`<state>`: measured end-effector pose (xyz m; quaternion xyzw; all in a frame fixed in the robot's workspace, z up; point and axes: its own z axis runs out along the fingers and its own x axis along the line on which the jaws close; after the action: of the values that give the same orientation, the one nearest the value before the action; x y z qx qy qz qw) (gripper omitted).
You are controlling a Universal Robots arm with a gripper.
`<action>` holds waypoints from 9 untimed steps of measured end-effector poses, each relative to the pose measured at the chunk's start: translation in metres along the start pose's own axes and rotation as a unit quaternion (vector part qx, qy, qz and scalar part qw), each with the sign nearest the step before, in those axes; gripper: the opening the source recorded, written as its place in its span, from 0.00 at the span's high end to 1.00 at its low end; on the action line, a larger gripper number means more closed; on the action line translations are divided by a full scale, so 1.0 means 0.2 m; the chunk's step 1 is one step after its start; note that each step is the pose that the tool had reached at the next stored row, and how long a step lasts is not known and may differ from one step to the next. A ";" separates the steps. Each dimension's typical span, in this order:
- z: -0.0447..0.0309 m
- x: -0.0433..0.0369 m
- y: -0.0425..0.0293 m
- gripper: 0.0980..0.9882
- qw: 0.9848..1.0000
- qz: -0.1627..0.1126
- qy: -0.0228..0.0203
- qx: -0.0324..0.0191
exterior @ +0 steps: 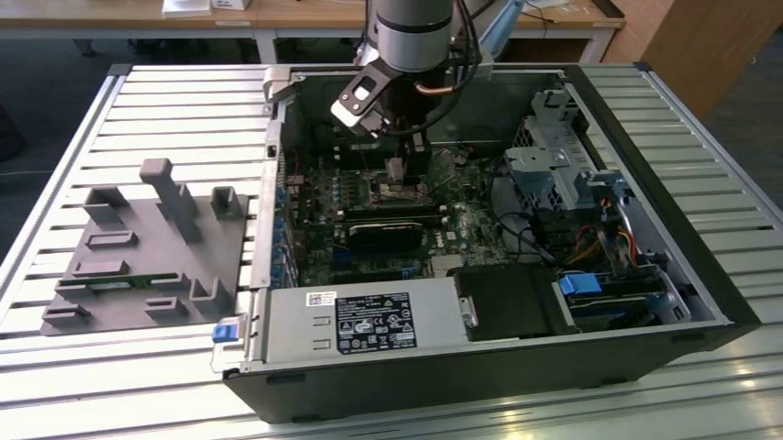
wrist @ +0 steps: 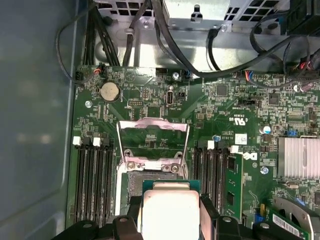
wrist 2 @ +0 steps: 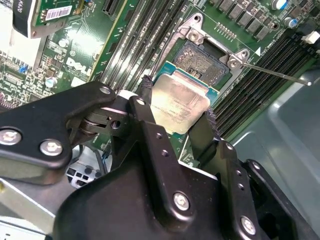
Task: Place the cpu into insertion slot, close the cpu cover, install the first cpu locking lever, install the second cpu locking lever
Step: 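Place the cpu into insertion slot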
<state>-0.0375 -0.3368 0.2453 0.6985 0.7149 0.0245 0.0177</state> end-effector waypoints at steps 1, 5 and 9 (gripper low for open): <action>0.005 0.000 0.000 0.50 1.000 0.000 0.000 0.000; 0.019 0.002 -0.001 0.50 1.000 0.000 0.000 0.000; 0.025 0.002 -0.002 0.50 1.000 0.000 0.000 0.000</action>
<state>-0.0375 -0.3363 0.2403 0.6985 0.7150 0.0245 0.0177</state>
